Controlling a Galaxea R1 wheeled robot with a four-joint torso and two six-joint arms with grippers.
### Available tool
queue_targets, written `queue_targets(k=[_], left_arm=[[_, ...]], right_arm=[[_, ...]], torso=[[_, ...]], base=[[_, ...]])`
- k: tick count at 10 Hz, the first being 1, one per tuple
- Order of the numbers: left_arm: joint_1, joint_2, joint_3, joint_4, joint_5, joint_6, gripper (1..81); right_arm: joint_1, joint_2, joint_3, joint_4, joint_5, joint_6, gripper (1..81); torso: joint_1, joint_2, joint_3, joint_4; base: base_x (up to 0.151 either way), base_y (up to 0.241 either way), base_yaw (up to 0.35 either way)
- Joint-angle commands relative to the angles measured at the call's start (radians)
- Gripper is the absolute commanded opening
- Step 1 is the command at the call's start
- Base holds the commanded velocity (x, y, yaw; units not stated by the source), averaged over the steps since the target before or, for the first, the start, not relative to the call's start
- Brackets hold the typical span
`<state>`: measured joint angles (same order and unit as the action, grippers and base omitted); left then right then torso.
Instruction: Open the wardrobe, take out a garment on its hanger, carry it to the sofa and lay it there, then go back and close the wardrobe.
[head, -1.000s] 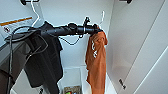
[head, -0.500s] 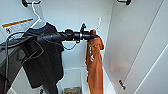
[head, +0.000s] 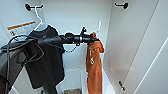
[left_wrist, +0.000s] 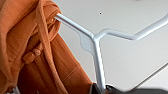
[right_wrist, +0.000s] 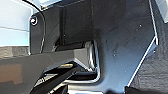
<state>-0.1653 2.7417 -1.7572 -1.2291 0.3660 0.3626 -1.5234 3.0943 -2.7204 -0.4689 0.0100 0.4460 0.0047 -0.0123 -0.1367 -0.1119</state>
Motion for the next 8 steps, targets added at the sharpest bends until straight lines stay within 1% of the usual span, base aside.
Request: queue_targets(k=[1,3,4,6,8], left_arm=[[-0.148,-0.046,0.108,-0.010,-0.005,0.068,1.0],[-0.090,-0.092,0.203,-0.009,-0.061,0.090,1.0],[-0.064,-0.118,0.246,-0.009,-0.074,0.101,1.0],[-0.018,-0.158,0.304,-0.009,-0.078,0.116,1.0],[-0.006,-0.203,0.410,-0.009,-0.150,0.141,1.0]], right_arm=[[0.033,0.007,0.007,-0.011,-0.048,-0.004,81.1],[0.033,0.007,0.007,-0.010,-0.048,-0.004,81.1],[0.033,0.007,0.005,-0.010,-0.044,-0.004,81.1],[0.033,0.007,0.005,-0.010,-0.039,-0.004,81.1],[0.033,0.007,0.005,-0.010,-0.039,-0.004,81.1]], torso=[[0.000,0.000,0.000,0.000],[0.000,0.000,0.000,0.000],[0.000,0.000,0.000,0.000],[0.000,0.000,0.000,0.000],[0.000,0.000,0.000,0.000]], base=[[0.000,0.000,0.000],[0.000,0.000,0.000],[0.000,0.000,0.000],[0.000,0.000,0.000],[0.000,0.000,0.000]])
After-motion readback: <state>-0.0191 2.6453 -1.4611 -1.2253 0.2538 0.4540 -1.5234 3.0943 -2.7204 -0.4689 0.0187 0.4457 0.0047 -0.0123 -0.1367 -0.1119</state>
